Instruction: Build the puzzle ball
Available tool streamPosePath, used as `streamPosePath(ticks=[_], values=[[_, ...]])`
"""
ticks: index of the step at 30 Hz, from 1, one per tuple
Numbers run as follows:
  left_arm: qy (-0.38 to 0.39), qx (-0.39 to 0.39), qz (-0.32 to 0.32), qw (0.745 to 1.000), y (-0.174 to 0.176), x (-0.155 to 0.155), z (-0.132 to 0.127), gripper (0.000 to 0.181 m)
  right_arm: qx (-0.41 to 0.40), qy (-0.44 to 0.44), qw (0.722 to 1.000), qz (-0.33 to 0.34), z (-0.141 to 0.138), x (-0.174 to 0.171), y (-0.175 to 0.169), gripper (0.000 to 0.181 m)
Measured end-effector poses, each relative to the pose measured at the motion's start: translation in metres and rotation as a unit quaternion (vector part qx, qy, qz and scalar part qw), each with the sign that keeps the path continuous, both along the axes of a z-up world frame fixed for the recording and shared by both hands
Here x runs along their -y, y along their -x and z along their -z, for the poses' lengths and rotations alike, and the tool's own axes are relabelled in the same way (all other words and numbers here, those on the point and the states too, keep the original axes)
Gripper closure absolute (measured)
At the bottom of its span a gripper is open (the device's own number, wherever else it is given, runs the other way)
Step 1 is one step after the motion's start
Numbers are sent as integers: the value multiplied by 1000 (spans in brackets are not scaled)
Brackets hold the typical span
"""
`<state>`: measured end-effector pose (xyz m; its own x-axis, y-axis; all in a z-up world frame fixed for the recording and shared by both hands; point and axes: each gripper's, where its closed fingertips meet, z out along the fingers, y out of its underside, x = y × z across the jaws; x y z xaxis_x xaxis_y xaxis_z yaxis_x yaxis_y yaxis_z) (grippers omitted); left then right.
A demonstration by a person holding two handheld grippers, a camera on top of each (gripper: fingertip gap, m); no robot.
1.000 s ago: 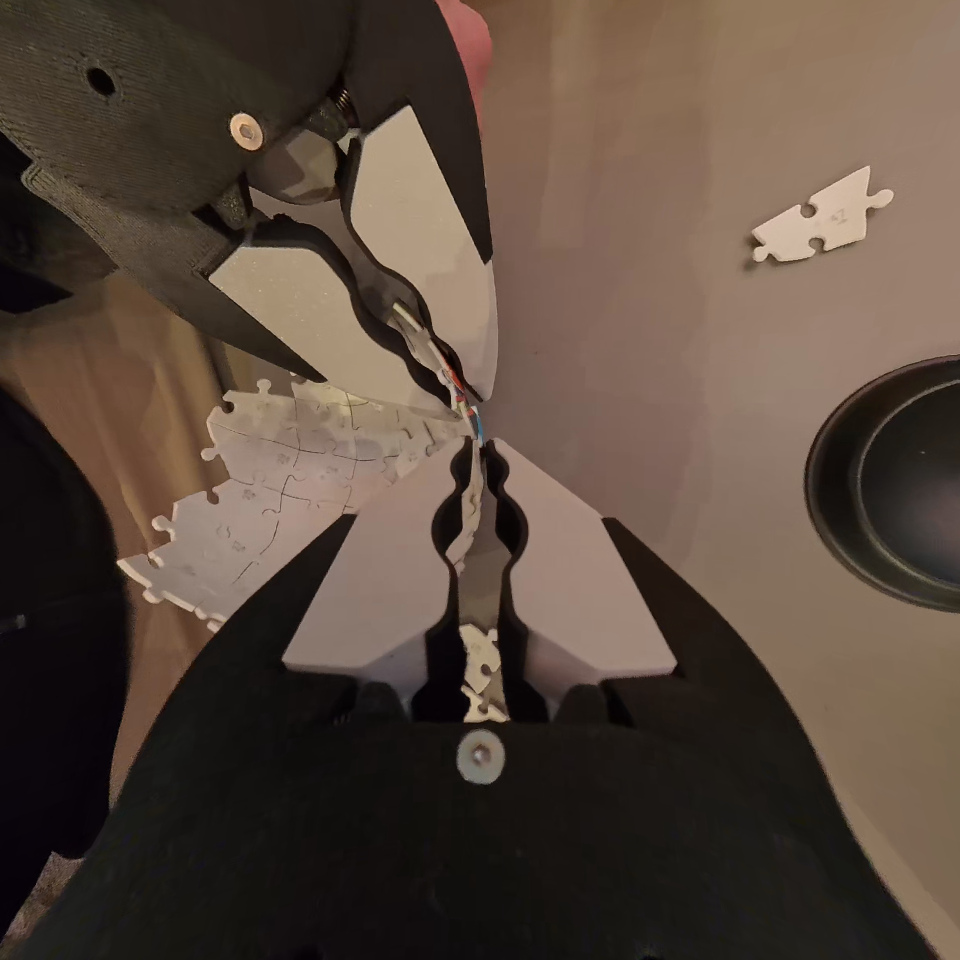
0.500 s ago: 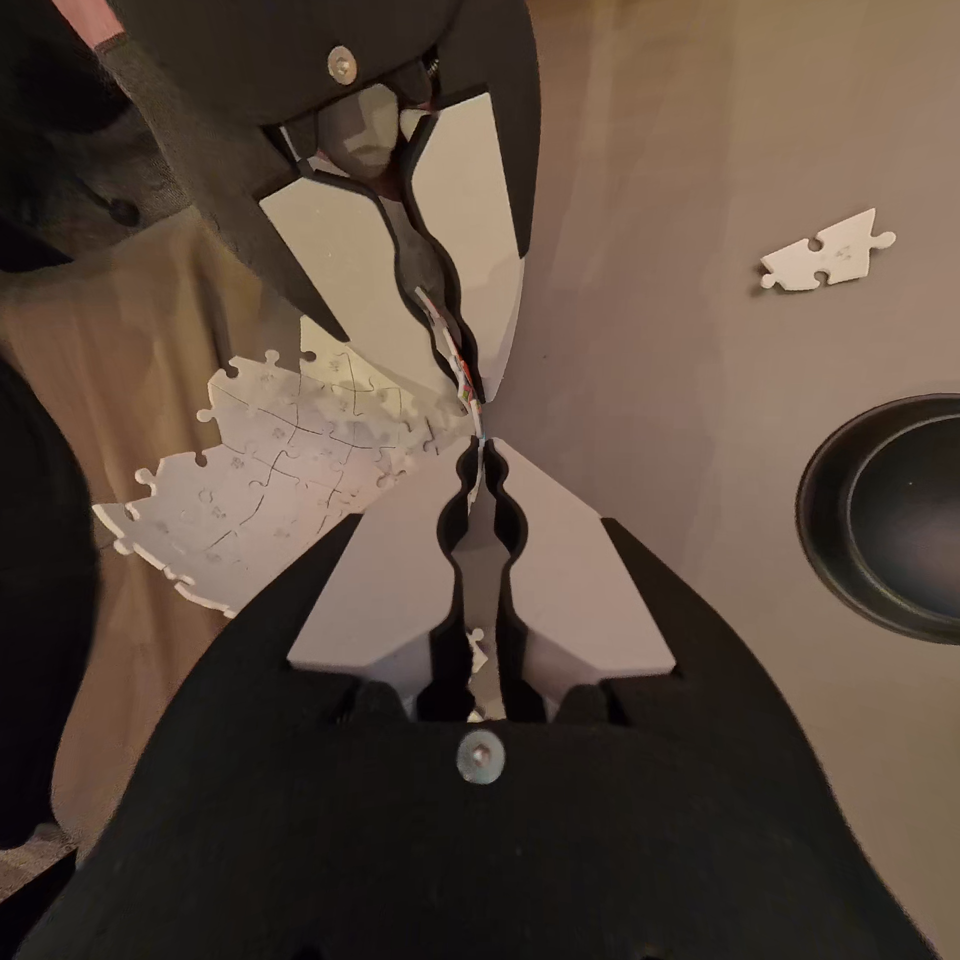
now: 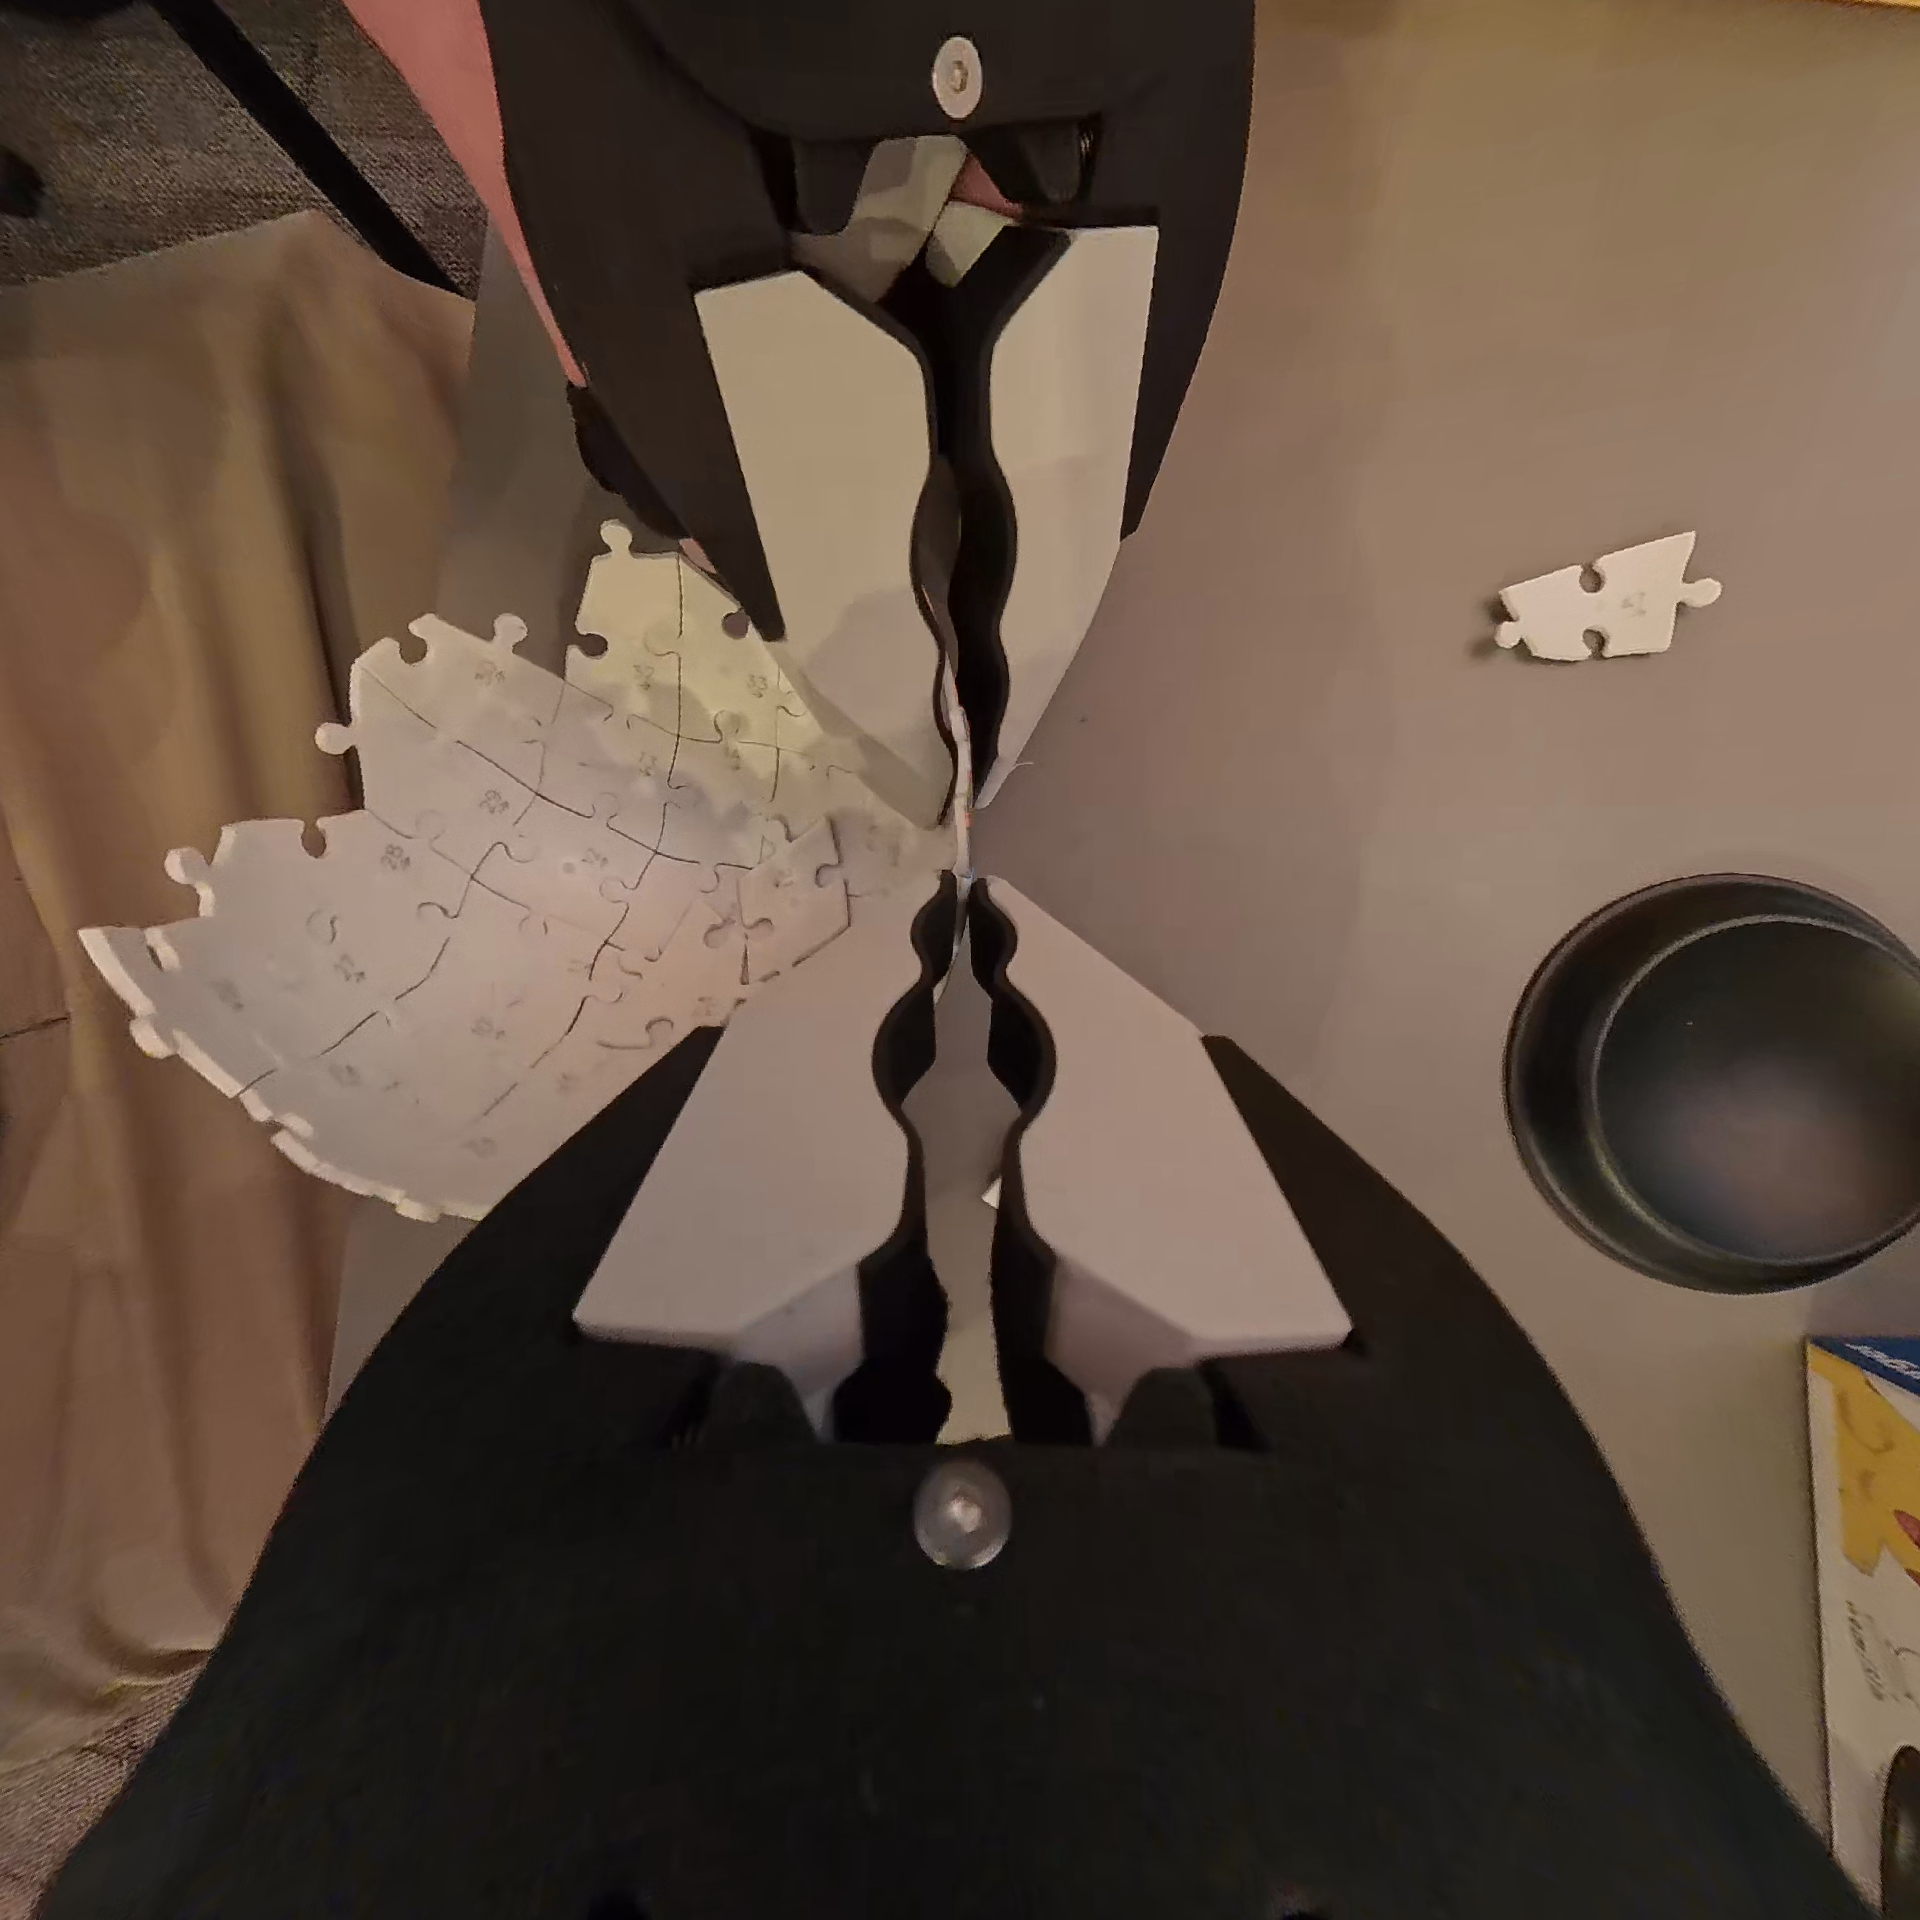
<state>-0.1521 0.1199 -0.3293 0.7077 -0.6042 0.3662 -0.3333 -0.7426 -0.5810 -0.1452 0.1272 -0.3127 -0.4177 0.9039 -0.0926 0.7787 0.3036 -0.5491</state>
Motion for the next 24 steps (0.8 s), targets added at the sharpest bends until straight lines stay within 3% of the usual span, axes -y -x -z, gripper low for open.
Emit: streamPosePath(ticks=[14,24], values=[[-39,-10,9,999,3,1,-12,161,-10,27,999,38,-10,-10,0,171],[-60,-18,-3,998,14,3,-26,154,-2,27,997,73,-32,-30,-22,162]])
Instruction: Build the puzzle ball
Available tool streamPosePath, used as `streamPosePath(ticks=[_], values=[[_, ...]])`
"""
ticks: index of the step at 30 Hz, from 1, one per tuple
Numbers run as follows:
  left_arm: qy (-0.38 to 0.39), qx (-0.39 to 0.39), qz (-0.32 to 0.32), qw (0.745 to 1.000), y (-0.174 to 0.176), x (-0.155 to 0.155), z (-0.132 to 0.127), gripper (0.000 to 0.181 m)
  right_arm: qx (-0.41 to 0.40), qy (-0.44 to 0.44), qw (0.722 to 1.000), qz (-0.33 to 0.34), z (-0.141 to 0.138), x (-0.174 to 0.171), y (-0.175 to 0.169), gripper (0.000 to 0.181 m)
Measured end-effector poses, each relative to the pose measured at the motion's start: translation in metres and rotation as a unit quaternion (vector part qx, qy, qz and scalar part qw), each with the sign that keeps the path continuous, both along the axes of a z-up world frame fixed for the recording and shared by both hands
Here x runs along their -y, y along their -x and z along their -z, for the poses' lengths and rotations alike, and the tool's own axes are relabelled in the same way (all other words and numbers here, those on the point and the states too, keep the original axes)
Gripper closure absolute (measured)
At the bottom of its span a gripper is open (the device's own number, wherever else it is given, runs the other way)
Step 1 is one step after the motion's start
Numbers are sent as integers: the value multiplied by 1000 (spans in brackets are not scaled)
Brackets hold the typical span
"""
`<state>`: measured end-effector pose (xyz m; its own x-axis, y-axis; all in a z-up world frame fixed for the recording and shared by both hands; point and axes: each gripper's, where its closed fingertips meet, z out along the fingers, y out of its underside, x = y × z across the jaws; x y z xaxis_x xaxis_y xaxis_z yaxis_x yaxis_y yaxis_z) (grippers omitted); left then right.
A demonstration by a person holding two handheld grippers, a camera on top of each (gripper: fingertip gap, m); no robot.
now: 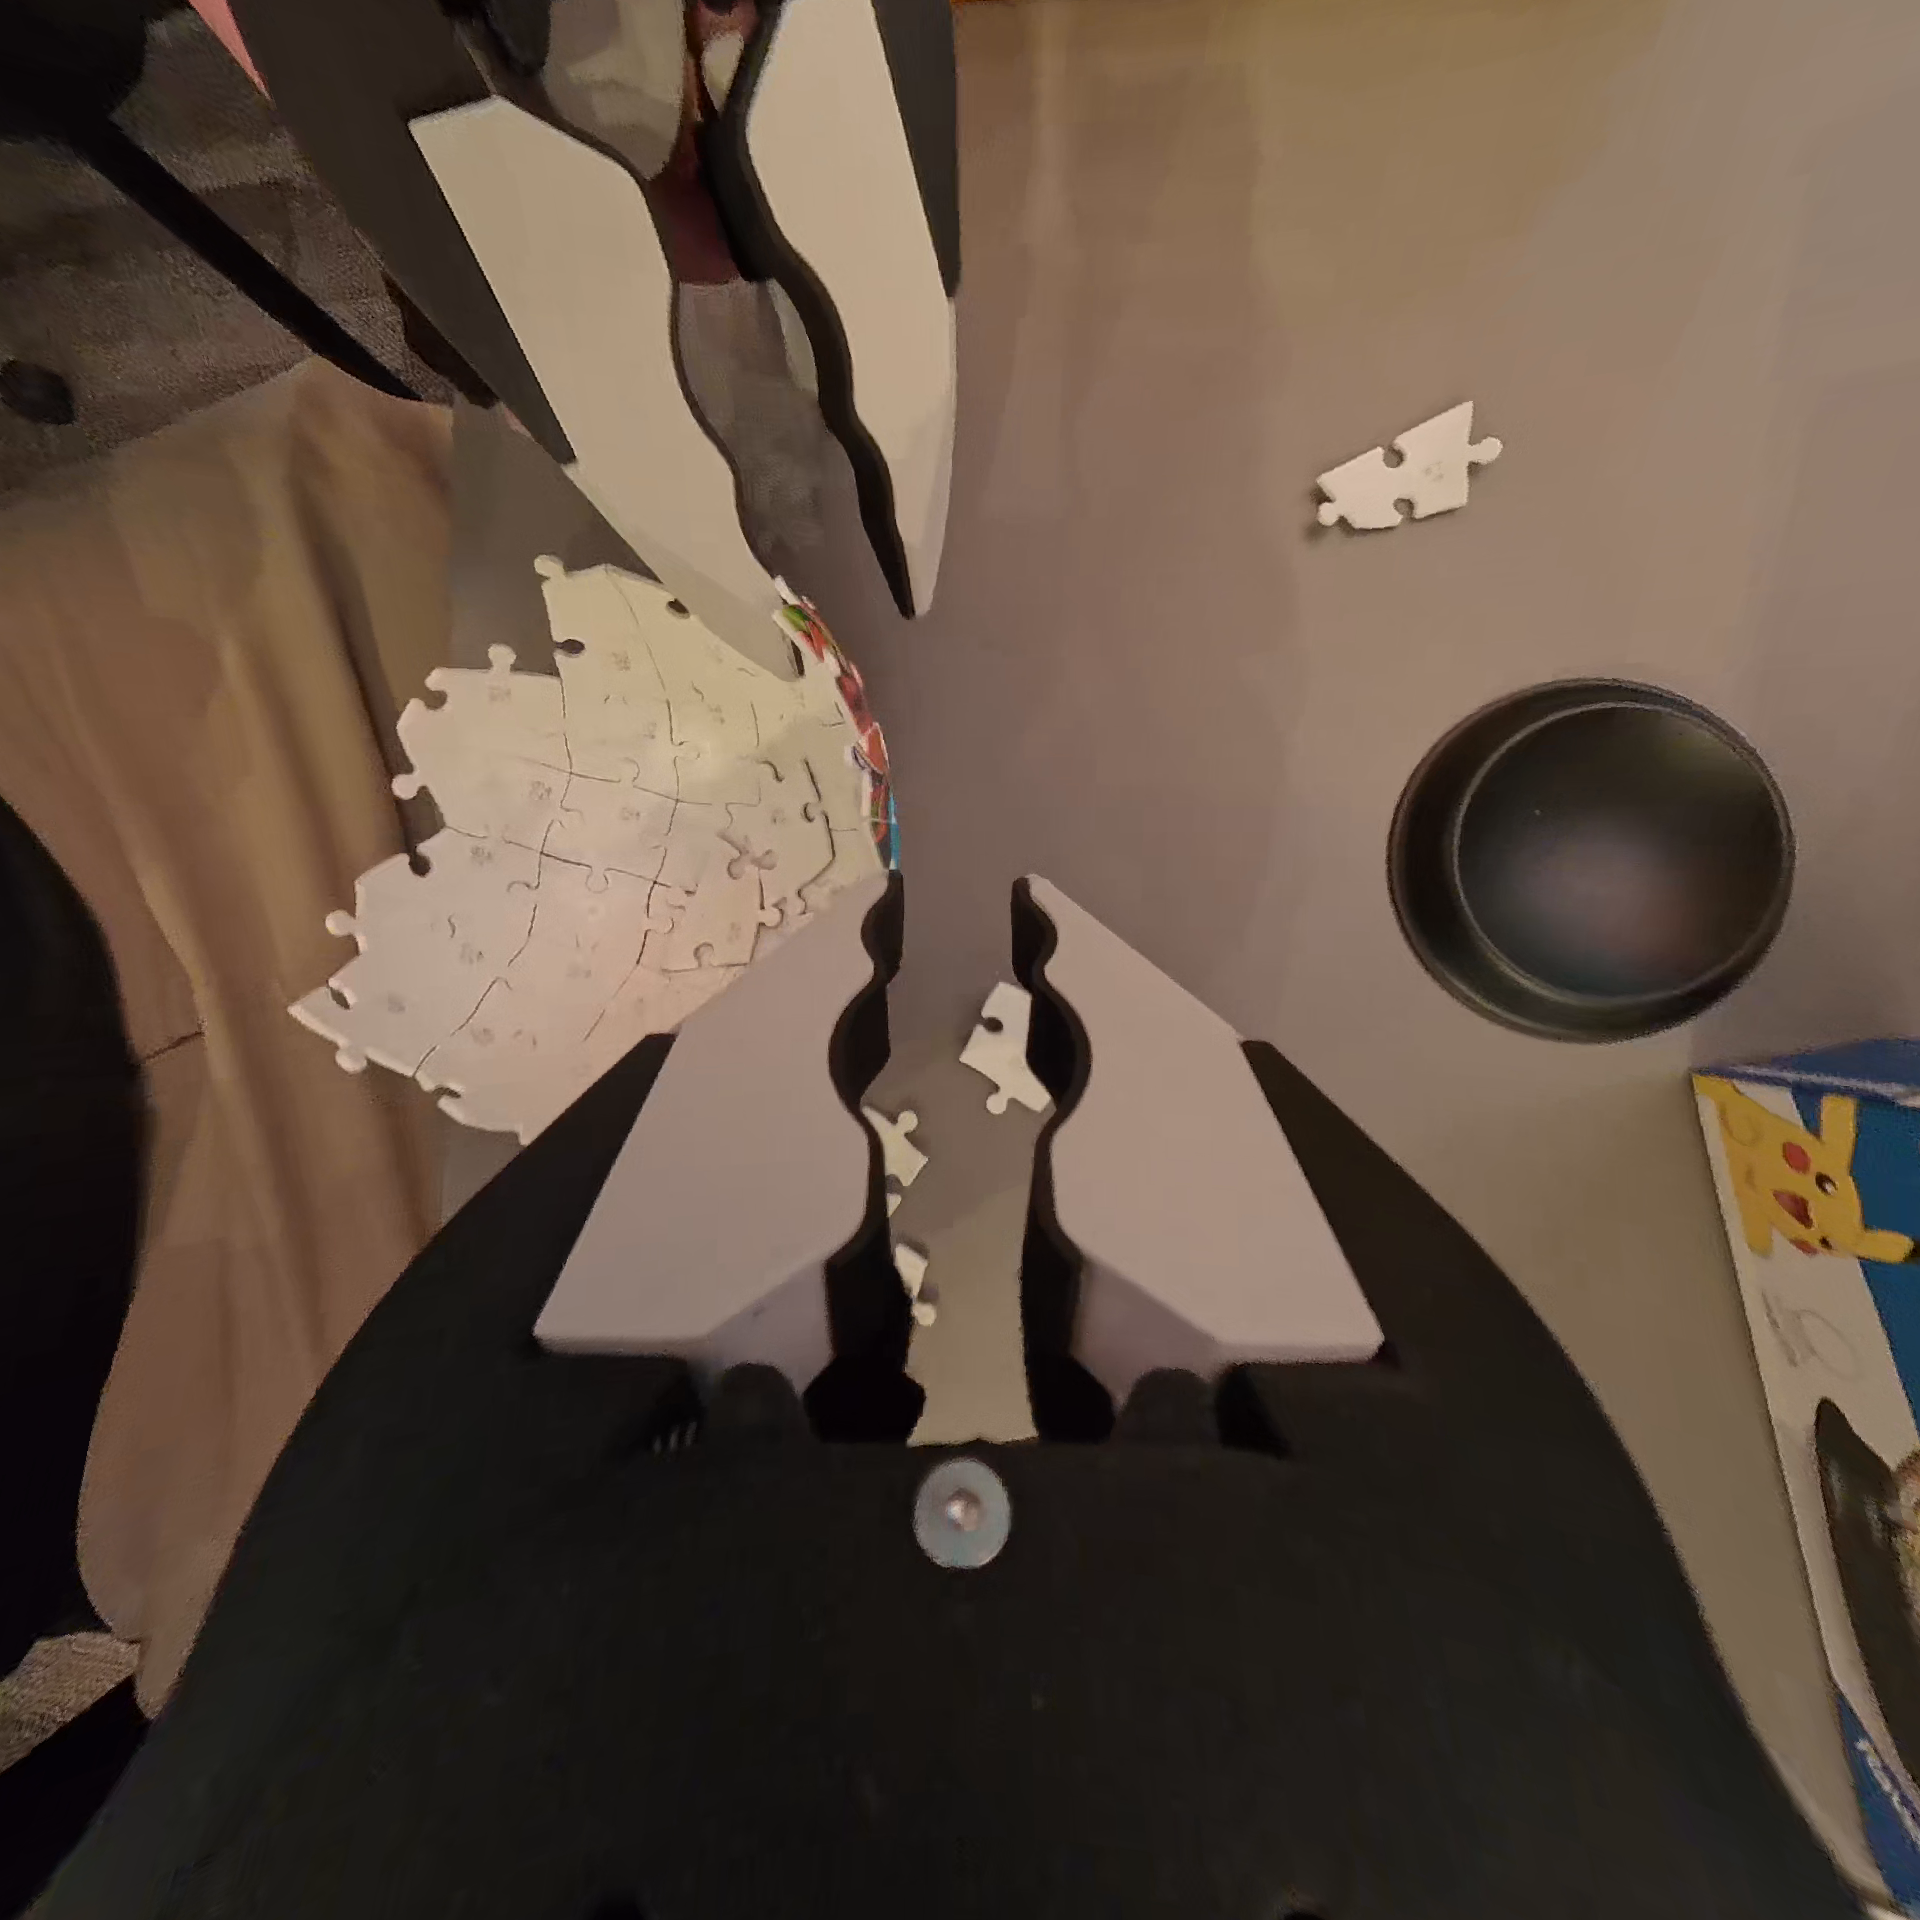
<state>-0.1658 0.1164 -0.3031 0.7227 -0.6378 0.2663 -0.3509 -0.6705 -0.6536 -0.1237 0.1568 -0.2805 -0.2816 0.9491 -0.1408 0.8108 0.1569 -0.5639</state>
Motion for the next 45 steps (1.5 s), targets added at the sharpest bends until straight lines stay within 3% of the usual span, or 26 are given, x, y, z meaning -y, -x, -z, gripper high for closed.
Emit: streamPosePath(ticks=[8,15,21,26,31,38,45], values=[[-18,16,-46,999,15,11,-24,145,30,-17,999,30,1,-13,-25,154],[-9,0,-103,995,2,22,-6,135,46,-2,998,51,13,-2,-47,152],[-5,-25,-141,990,-6,14,6,139,48,21,996,67,16,13,-37,154],[-1,-52,-156,986,-5,8,14,156,64,19,995,73,30,20,-41,155],[-12,-60,-153,986,-7,0,13,177,64,28,994,82,34,18,-46,156],[-29,-86,-121,988,-15,-9,9,178,8,60,992,110,20,12,-47,153],[-76,-124,-69,987,-30,-23,-1,178,-79,25,985,154,8,2,-27,149]])
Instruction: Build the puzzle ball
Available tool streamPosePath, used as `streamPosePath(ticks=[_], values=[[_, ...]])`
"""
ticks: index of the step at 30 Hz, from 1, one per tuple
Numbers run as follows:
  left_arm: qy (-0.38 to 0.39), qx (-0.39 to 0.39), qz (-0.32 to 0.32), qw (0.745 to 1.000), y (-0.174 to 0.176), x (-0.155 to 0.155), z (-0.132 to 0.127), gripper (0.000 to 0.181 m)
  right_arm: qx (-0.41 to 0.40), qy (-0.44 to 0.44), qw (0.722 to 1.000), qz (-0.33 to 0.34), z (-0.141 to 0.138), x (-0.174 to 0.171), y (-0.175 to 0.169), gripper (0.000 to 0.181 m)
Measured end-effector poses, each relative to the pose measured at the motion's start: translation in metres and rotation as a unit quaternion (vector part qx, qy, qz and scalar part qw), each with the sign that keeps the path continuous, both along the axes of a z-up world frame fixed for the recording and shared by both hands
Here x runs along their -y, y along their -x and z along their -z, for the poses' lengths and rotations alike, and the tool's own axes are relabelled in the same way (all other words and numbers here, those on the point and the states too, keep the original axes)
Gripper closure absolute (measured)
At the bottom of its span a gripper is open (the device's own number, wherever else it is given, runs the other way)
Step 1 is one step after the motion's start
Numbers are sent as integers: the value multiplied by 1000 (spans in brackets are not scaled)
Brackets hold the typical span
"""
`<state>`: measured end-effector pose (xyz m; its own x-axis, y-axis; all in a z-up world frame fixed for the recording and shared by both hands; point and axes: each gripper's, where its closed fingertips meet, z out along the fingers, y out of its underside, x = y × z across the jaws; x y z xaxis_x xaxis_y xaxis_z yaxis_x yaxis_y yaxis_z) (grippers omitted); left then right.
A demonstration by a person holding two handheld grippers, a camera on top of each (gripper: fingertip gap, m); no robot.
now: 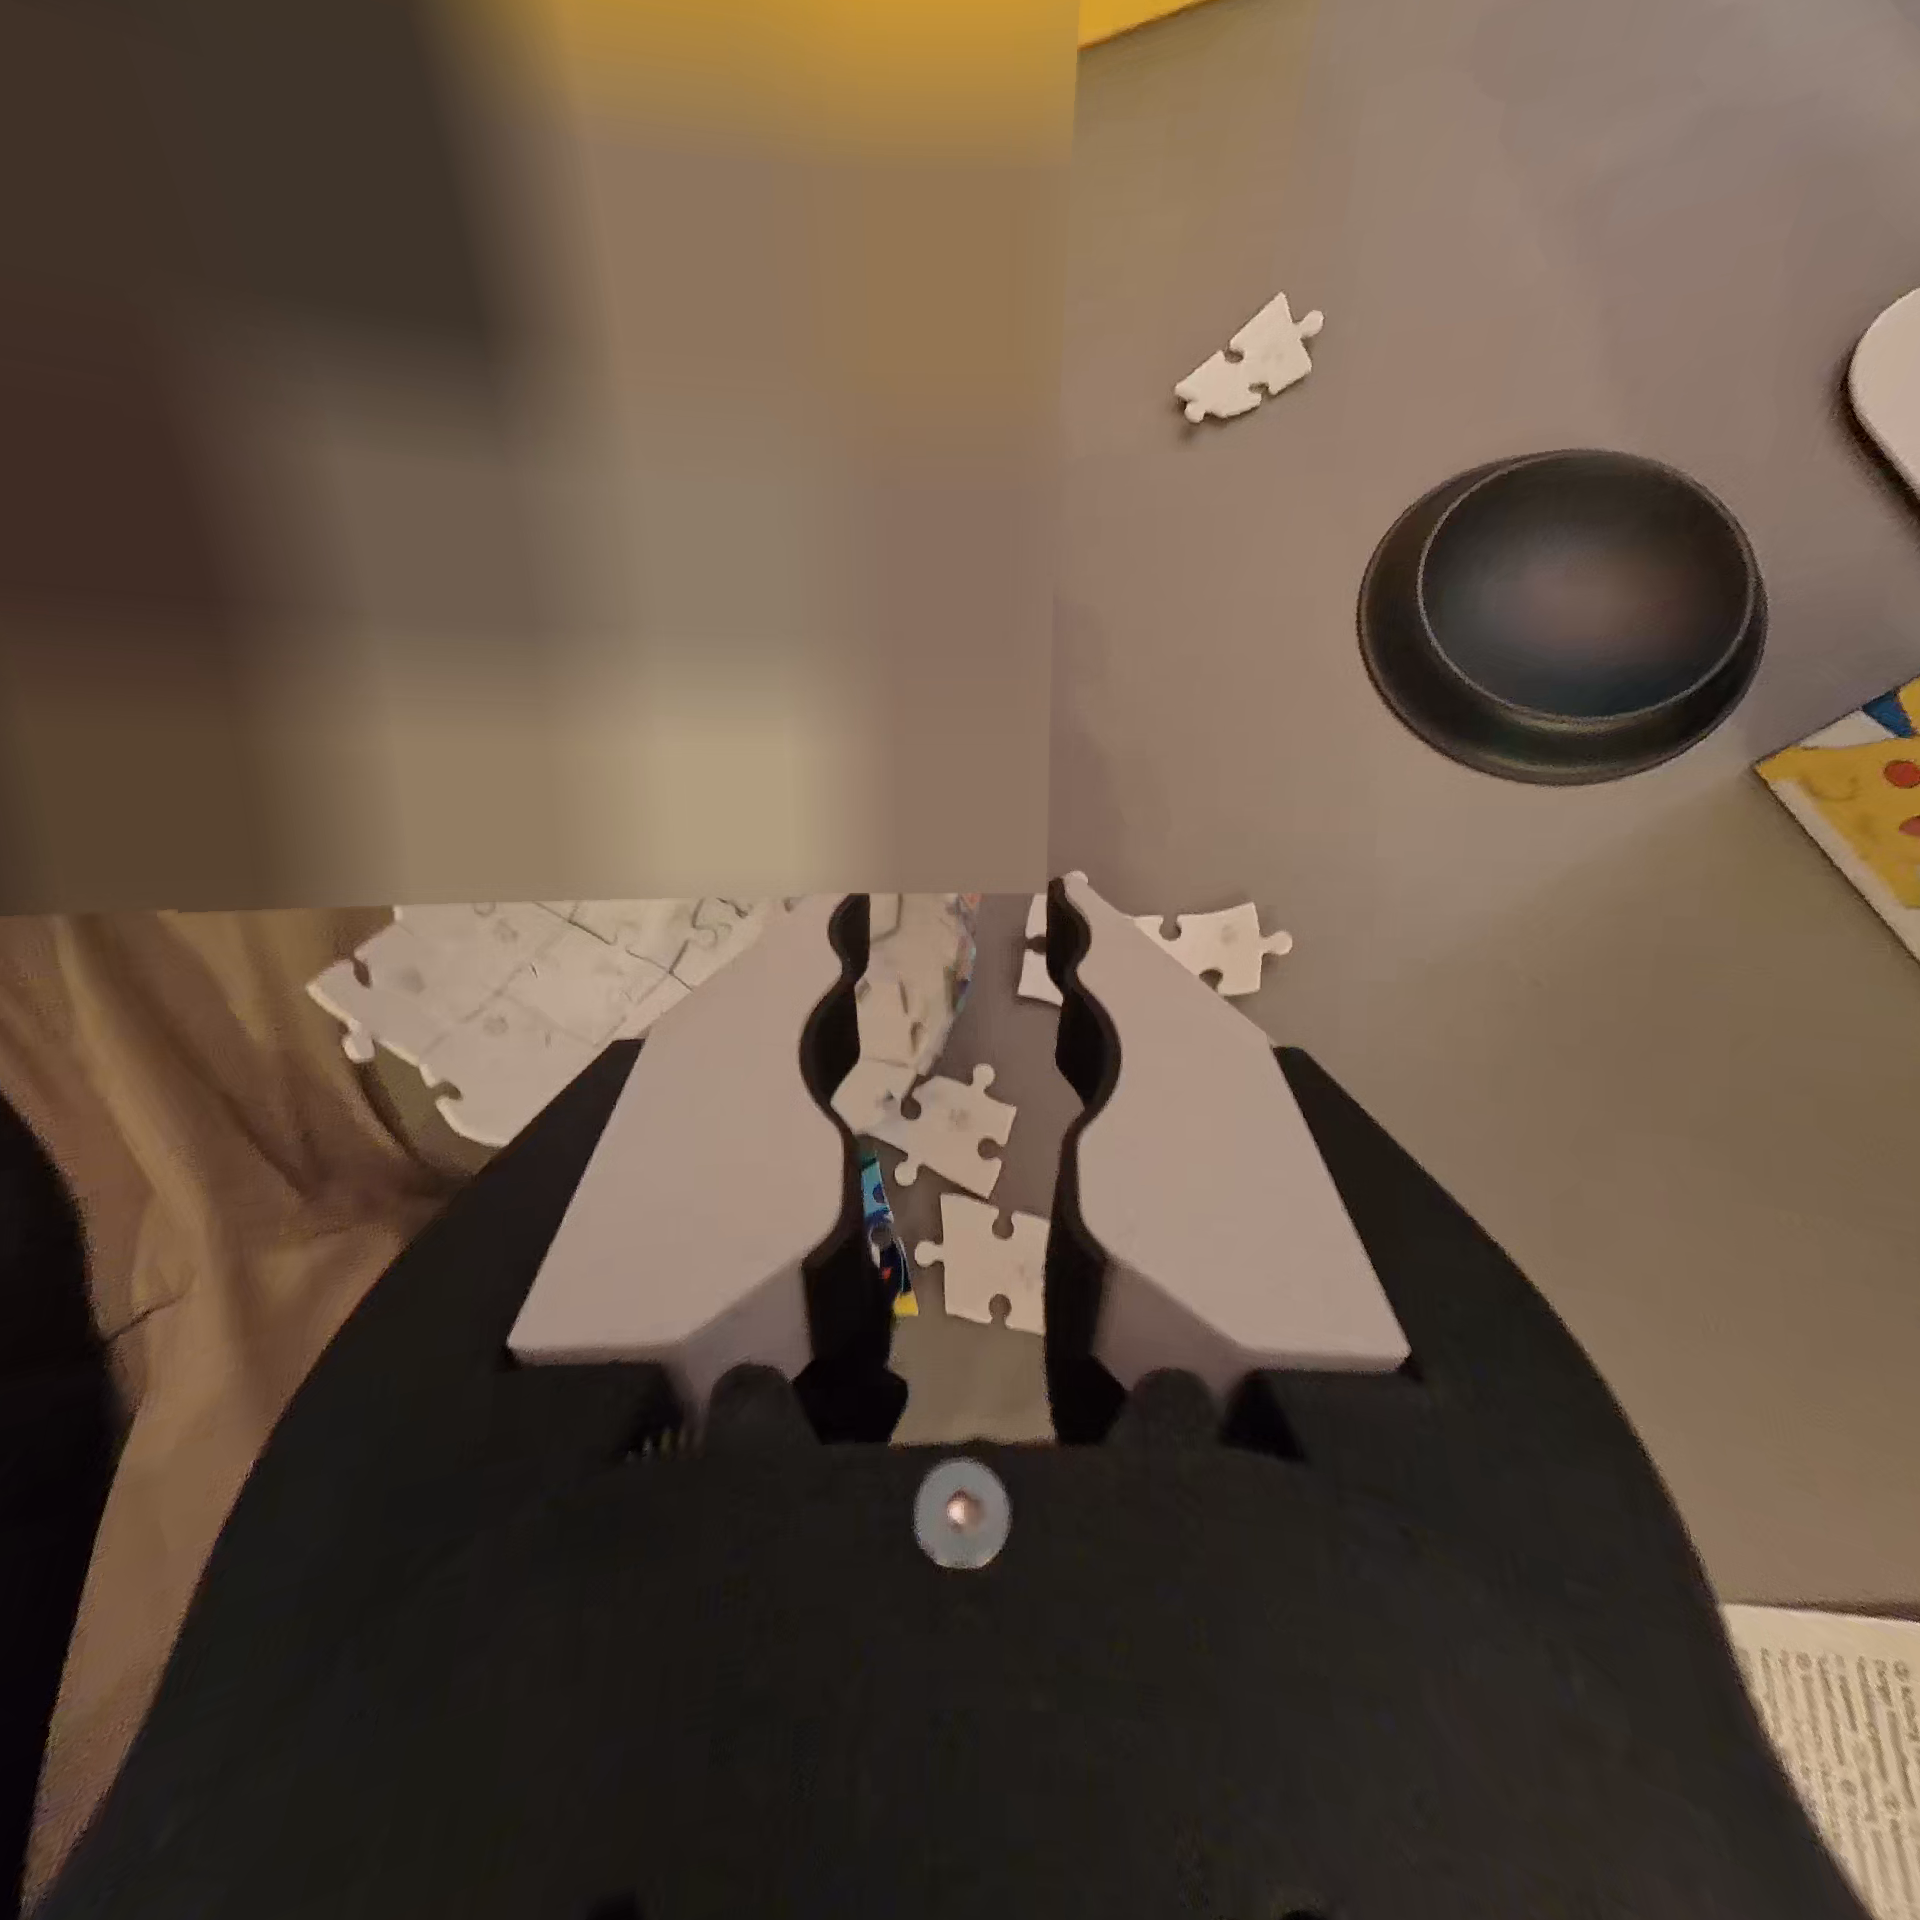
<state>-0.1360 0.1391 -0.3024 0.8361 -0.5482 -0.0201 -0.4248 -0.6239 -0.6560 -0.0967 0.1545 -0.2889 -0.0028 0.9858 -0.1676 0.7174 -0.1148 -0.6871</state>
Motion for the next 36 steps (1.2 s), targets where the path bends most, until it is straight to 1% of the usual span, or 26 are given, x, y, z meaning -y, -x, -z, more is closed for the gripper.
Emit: streamPosePath(ticks=[2,5,7,9,11,15,17,19,21,24,25,28,30,31,33,34,36], values=[[-12,-19,19,1000,-4,-2,-3,178,4,-15,1000,-1,5,1,4,149],[-30,-39,49,998,-9,-3,-5,178,30,-33,999,-8,21,3,6,151],[-35,-41,53,997,-9,-3,-6,178,34,-35,999,-10,27,5,9,156],[-42,-41,62,996,-10,-2,-8,178,30,-37,999,-12,28,6,13,161],[-41,-43,60,996,-8,-3,-7,178,24,-41,999,-10,28,5,16,171],[-44,-36,54,997,-5,-3,-8,175,11,-20,1000,-9,27,5,17,175],[-46,-35,43,997,-1,-4,-11,166,1,-9,1000,-5,25,6,17,175],[-43,-16,36,998,1,-1,-17,155,-4,-8,1000,-3,23,5,17,176],[-17,25,28,999,0,5,-20,140,-11,-9,1000,9,22,2,17,177],[12,48,7,999,3,9,-18,126,-23,-10,999,21,18,-3,17,178],[21,48,2,999,4,9,-15,125,-25,-11,999,21,17,-3,17,178],[54,19,-1,998,6,15,2,125,-30,-14,999,31,17,-7,16,178],[69,17,-11,997,6,15,10,129,-31,-14,999,40,18,-9,16,178],[71,17,-17,997,5,14,13,134,-34,-13,998,45,18,-11,16,178],[67,12,-41,997,10,8,17,151,-39,-11,998,50,18,-12,16,178],[67,16,-42,997,9,7,18,158,-40,-12,998,53,17,-13,17,178],[63,13,-56,996,13,4,21,165,-42,-11,997,56,18,-15,17,178]])
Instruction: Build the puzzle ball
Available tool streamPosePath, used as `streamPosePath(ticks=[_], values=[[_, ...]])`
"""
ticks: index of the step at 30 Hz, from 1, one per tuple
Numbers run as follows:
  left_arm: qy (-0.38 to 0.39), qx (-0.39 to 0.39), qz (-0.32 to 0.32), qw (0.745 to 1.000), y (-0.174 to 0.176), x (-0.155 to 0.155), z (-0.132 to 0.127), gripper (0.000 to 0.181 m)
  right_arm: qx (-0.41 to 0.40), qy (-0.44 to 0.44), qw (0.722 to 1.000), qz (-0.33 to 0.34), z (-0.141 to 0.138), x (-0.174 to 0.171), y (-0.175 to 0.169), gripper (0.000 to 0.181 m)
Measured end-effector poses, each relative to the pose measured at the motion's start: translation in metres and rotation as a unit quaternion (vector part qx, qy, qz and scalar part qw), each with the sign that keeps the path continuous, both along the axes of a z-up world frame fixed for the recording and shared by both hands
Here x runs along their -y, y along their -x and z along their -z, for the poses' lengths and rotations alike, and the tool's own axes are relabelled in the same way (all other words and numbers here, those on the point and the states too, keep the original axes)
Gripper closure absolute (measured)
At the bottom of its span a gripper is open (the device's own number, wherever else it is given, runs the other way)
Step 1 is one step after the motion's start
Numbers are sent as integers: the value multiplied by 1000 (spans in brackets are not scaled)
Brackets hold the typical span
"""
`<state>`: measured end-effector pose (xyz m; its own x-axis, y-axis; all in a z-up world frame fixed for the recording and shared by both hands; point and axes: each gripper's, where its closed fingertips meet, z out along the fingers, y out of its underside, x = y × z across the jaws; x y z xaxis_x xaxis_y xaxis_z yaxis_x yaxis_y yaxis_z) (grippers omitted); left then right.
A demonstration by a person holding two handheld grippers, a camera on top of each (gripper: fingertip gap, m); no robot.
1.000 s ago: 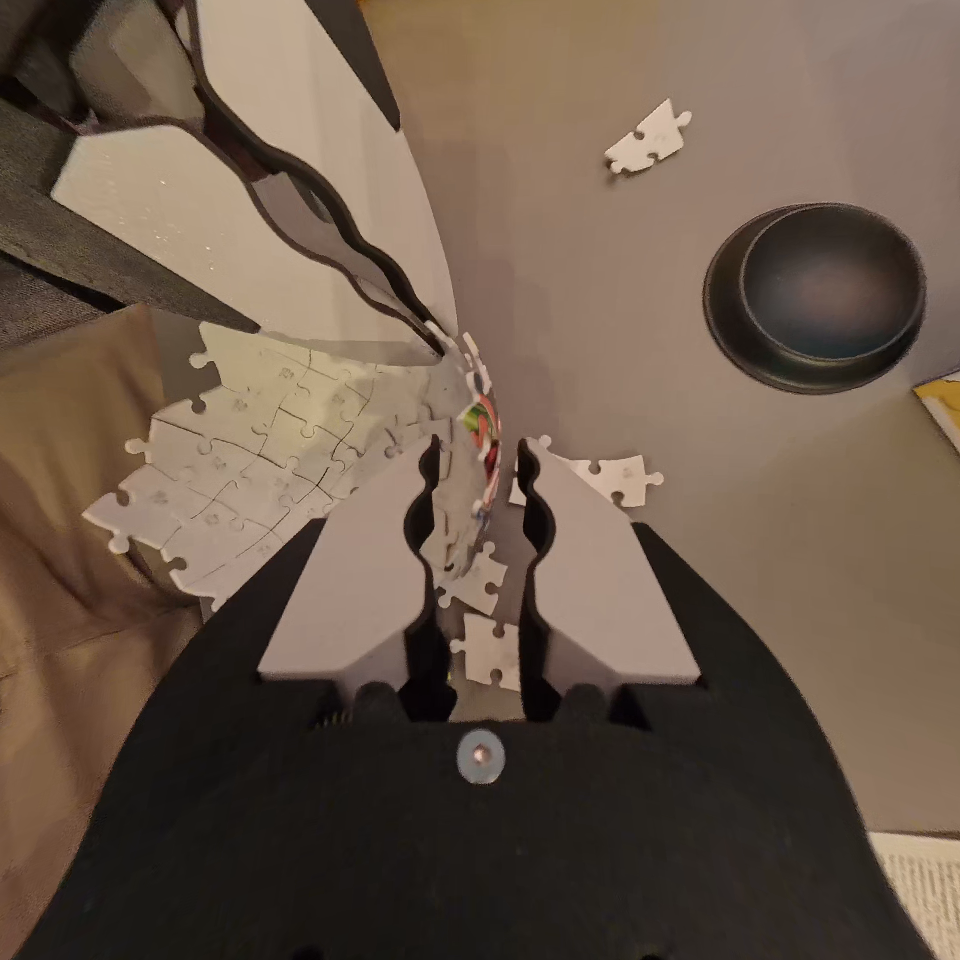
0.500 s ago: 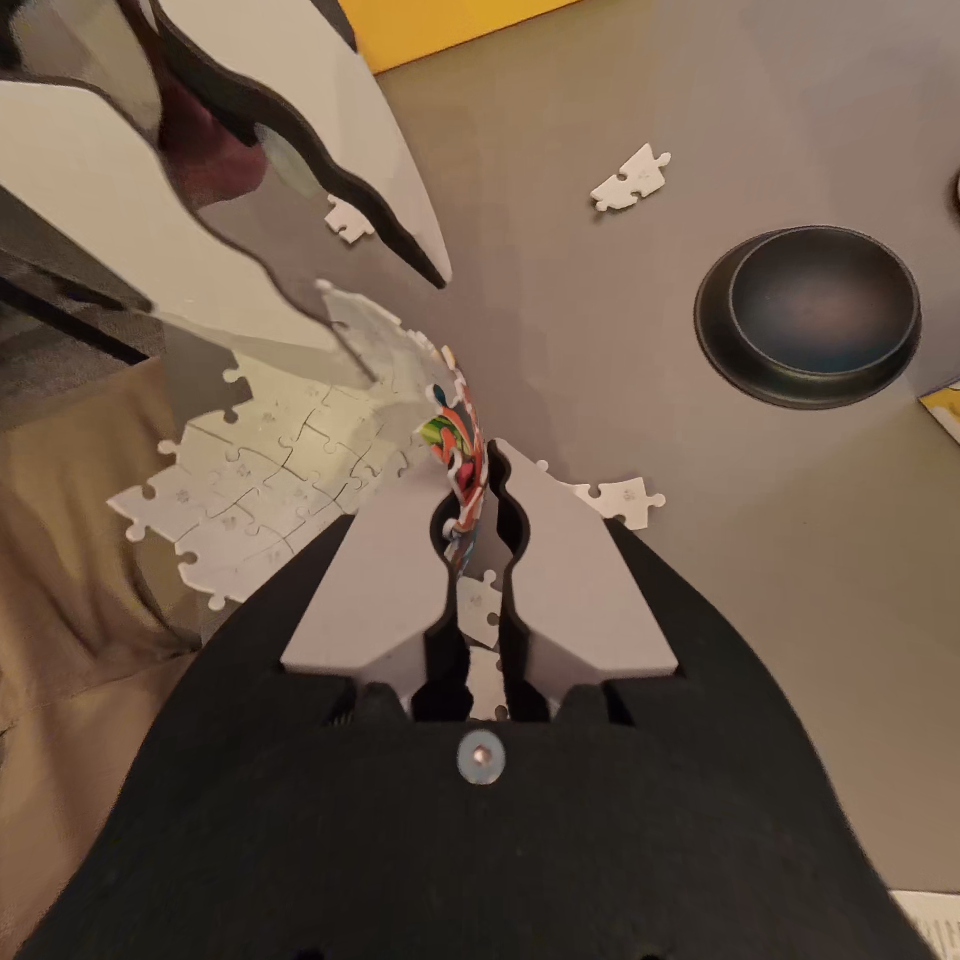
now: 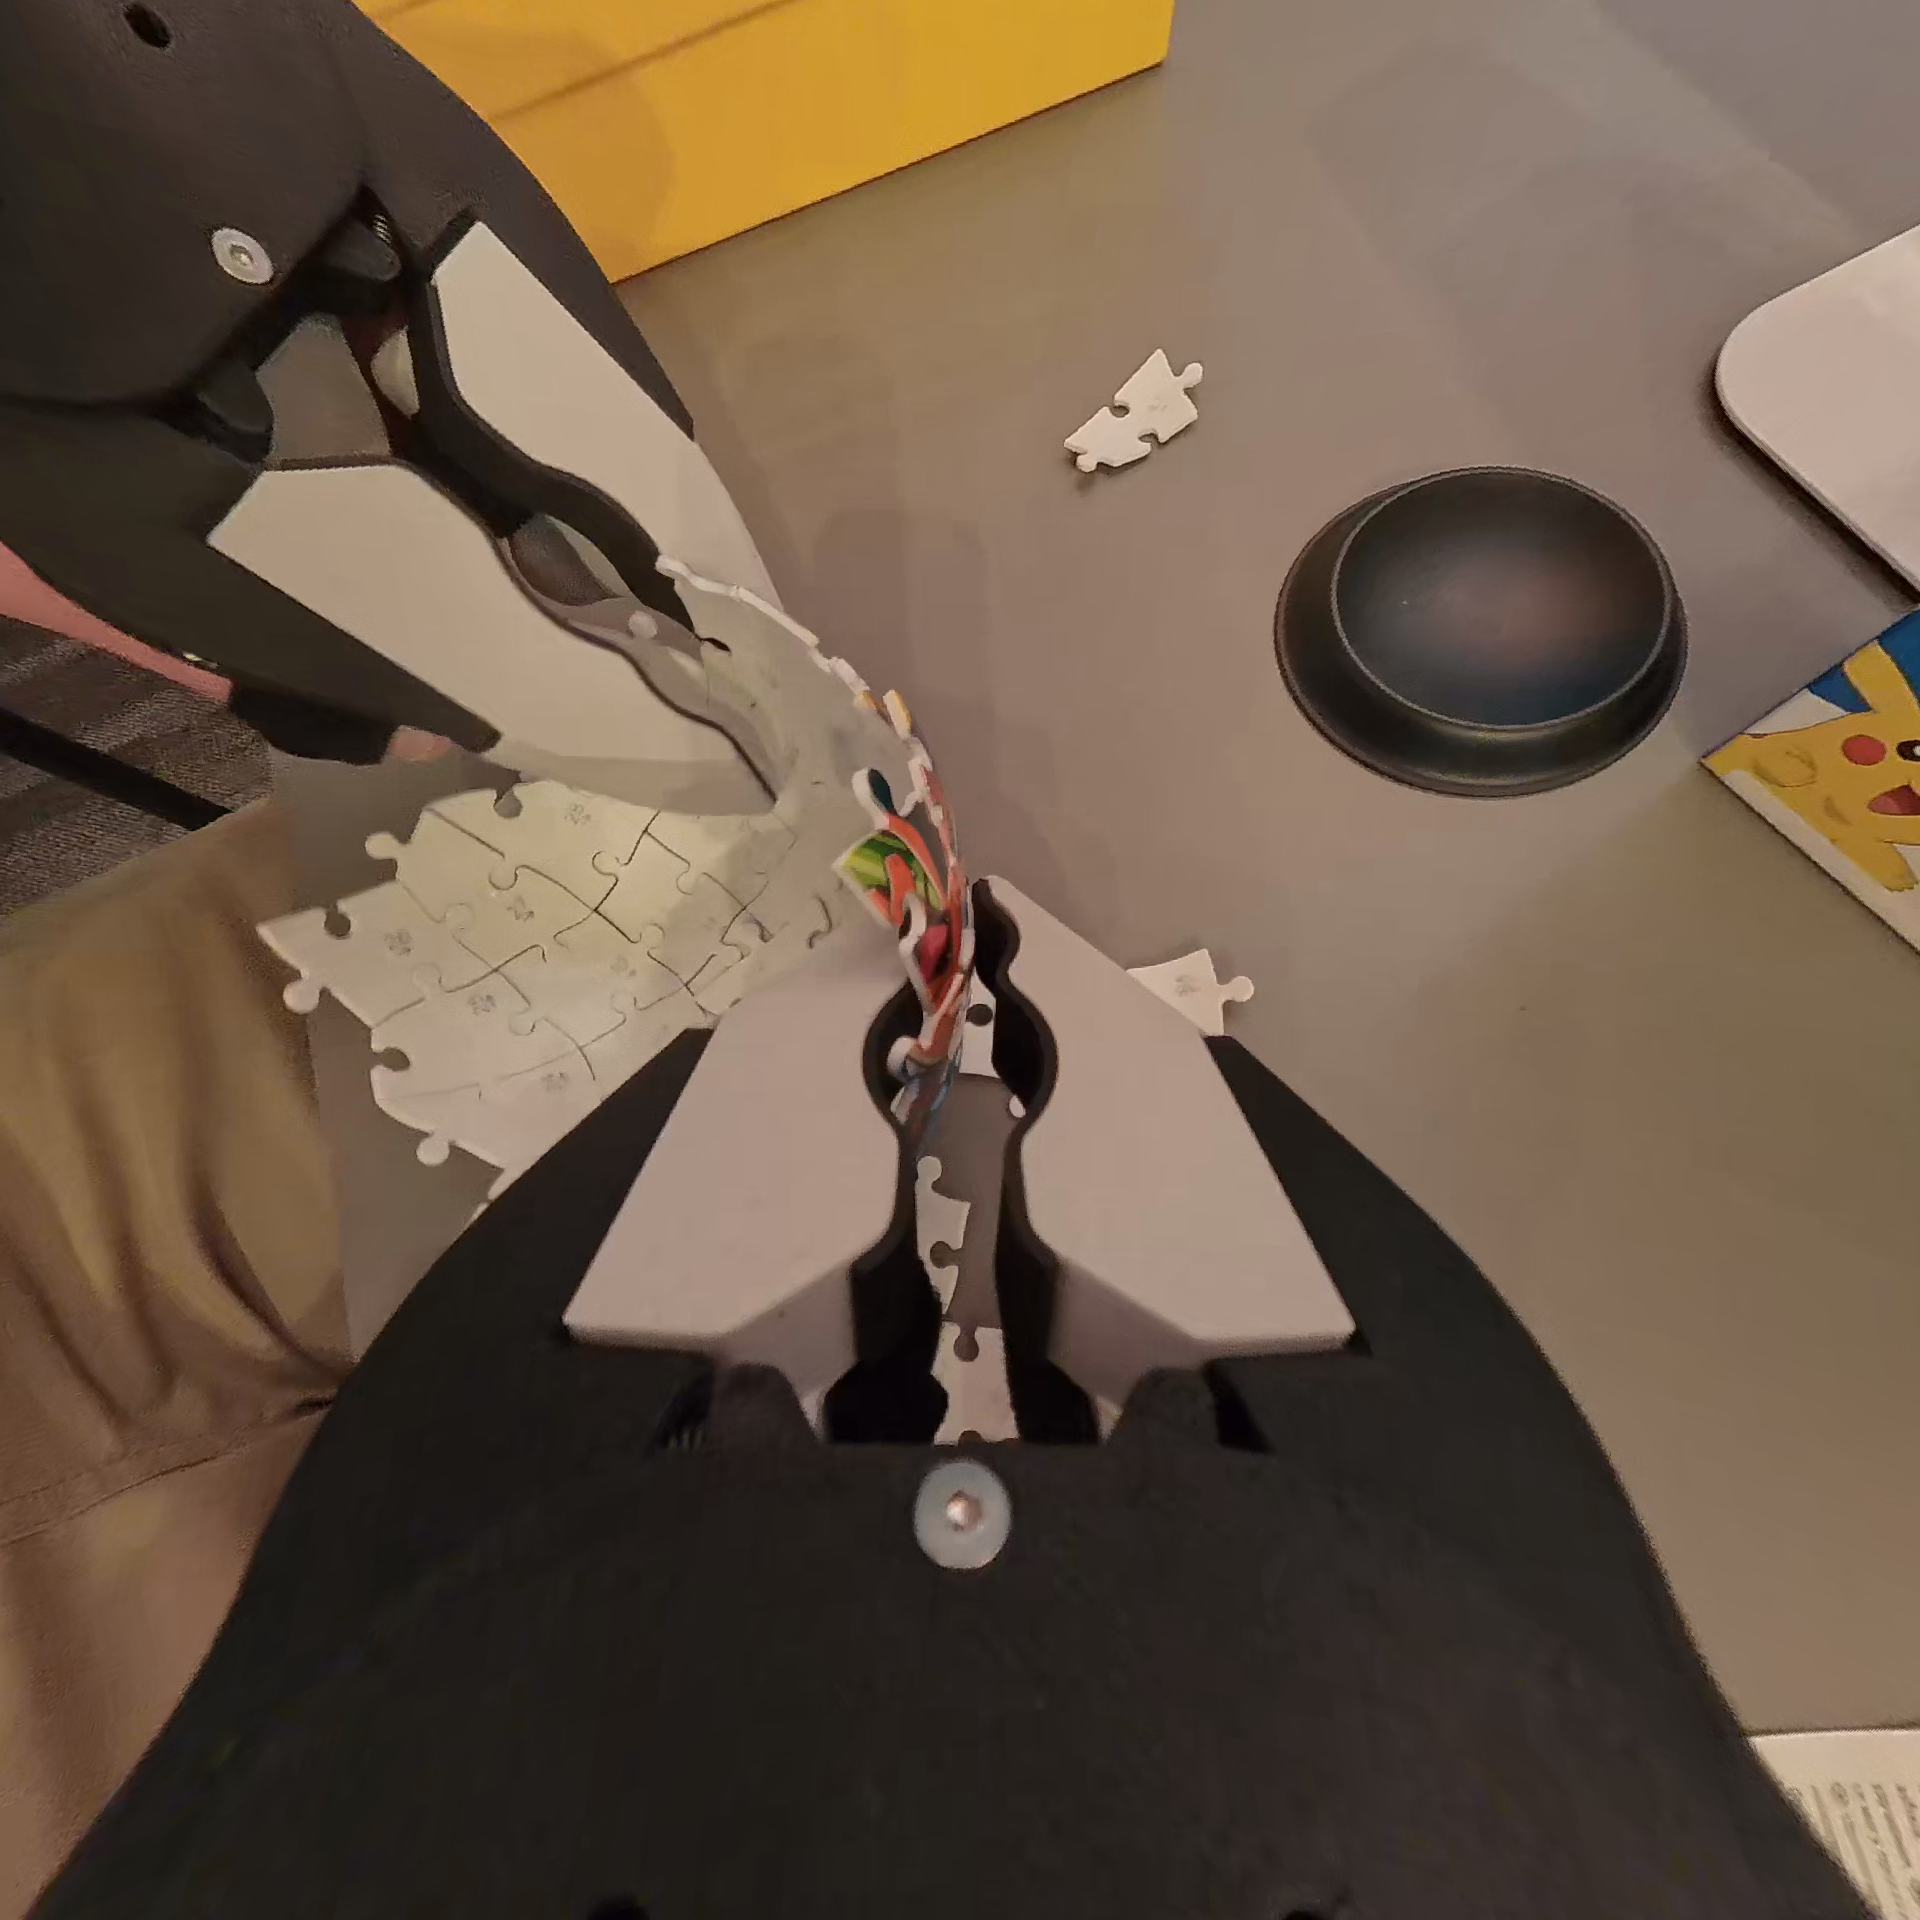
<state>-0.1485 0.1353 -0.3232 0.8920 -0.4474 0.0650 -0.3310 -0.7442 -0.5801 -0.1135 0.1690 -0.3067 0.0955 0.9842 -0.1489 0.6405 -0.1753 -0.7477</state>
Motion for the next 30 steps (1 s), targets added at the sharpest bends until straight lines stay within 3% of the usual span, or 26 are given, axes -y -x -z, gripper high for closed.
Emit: streamPosePath(ticks=[5,13,21,30], values=[[-23,-16,-19,999,10,-7,-6,174,-9,4,1000,5,-1,2,4,174],[-85,-98,-35,991,36,-16,-32,177,-22,9,1000,3,-16,1,-2,141],[-166,-272,-13,948,58,-25,-60,178,-29,10,999,18,-27,-15,-21,140],[-242,-345,11,907,55,-37,-83,178,-1,-10,1000,24,-16,-26,-35,142]])
